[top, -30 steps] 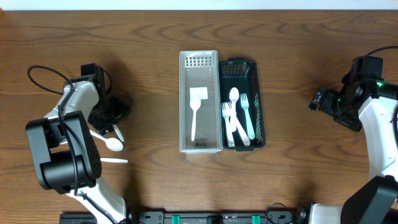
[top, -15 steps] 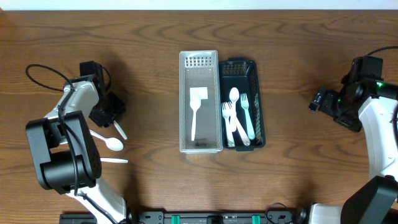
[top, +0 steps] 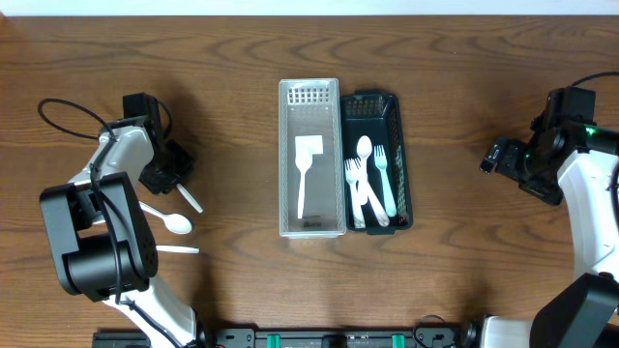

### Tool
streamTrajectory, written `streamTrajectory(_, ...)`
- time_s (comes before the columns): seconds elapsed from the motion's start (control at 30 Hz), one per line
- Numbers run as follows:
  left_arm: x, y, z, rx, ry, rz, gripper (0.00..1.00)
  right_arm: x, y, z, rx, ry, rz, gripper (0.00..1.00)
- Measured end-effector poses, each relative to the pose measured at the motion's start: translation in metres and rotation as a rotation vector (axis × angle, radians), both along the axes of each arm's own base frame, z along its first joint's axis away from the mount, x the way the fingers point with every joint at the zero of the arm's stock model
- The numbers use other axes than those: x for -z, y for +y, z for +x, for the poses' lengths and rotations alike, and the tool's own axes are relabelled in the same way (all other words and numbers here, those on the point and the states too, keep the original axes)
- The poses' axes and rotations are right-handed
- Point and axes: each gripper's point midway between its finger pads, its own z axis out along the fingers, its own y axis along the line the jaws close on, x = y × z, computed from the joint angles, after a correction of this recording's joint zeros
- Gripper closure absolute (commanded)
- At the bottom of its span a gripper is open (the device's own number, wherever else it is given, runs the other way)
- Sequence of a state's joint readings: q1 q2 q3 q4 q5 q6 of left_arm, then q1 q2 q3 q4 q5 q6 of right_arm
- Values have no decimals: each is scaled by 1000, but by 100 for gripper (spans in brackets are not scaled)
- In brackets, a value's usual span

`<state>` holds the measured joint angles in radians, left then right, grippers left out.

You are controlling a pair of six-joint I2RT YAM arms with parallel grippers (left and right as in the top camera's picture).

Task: Pack container
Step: 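Lower left gripper to the next white spoon on the table and grasp it, then carry the spoon with left gripper into the clear basket, release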

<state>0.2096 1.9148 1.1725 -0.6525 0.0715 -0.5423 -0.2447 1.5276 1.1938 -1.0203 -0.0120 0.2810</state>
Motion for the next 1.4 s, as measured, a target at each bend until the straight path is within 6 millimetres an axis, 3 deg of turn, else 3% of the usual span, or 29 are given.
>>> streamTrajectory(0.3,0,0,0,0,0,0,81,0,0,0,0,0,0,1)
streamTrajectory(0.5,0,0,0,-2,-2,0,94,0,0,0,0,0,0,1)
streamTrajectory(0.73,-1,0,0,1,-2,0,94,0,0,0,0,0,0,1)
streamTrajectory(0.87,-12,-11,-8,50,21,-2,94,0,0,0,0,0,0,1)
streamTrajectory(1.0,-59,-44,0,193,-62,19,94,0,0,0,0,0,0,1)
streamTrajectory(1.1,-125,-88,20,349,-242,52,94,0,0,0,0,-1,0,1)
streamTrajectory(1.13,-155,-111,25,418,-328,70,94,0,0,0,0,-1,0,1)
streamTrajectory(1.23,-214,-167,22,575,-506,87,94,0,0,1,-1,-5,2,1)
streamTrajectory(1.3,-238,-202,12,669,-587,92,94,0,1,1,-2,-7,7,1)
streamTrajectory(1.4,-238,-237,1,768,-603,89,94,0,2,2,-4,-8,13,1)
